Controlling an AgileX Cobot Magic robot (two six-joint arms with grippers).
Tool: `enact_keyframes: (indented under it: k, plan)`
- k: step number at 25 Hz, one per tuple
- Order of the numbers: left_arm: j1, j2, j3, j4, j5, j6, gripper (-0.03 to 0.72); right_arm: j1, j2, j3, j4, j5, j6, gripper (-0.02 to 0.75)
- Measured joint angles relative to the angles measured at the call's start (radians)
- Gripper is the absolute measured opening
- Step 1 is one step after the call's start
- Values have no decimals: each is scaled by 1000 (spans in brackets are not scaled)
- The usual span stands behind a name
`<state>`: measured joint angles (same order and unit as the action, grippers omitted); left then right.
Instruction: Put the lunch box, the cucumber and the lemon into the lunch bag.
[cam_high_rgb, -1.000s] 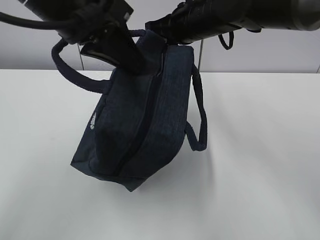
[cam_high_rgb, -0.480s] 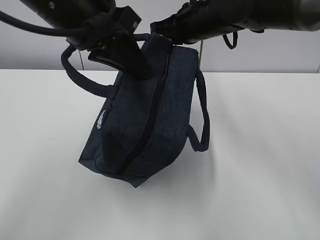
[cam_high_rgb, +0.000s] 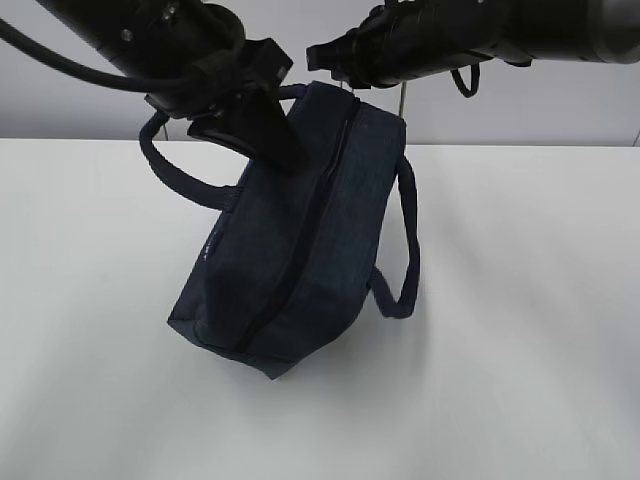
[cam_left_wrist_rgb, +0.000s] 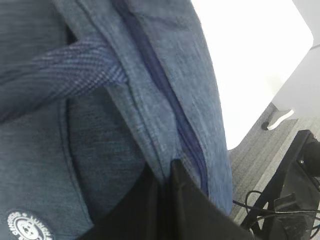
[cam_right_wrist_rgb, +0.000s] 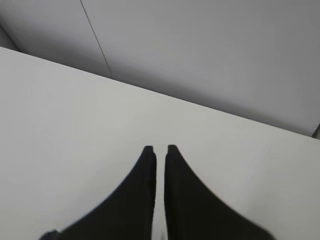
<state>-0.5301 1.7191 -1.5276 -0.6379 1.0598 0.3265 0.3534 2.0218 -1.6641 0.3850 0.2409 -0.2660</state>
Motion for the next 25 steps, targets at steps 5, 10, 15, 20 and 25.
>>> enact_keyframes:
  k: [5, 10, 15, 20, 25]
  plan:
    - [14, 1, 0, 0, 27, 0, -9, -2, 0, 0, 0, -9, 0, 168]
    - [15, 1, 0, 0, 30, 0, -9, -2, -2, 0, 3, -5, 0, 312]
    - [16, 1, 0, 0, -6, 1, -9, -2, -64, 0, 3, 73, 0, 340]
    - [17, 6, 0, -17, -48, 1, -9, -20, -155, 0, 21, 142, 0, 341]
    - [17, 41, 0, -93, -125, 1, -9, -85, -218, 0, 49, 209, 0, 341]
